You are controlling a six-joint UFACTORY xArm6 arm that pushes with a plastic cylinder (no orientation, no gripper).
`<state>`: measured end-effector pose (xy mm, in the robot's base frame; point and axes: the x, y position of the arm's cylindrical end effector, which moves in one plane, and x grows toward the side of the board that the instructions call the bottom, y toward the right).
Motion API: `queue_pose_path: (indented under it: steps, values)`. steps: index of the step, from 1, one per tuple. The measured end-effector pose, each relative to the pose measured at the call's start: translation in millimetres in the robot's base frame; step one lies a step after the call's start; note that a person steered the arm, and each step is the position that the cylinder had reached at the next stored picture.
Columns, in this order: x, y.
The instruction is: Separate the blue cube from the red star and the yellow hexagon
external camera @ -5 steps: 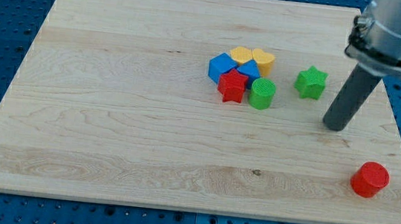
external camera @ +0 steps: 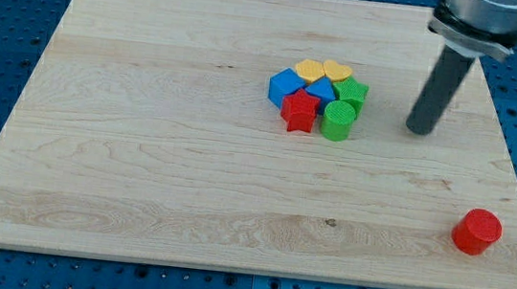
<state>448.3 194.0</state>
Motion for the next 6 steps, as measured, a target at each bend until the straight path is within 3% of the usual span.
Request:
queue_pose_path:
  steps: [1,2,3,6]
  values:
    - [51,-17]
    - [80,-80]
    - [74,-161]
    - [-64,-187]
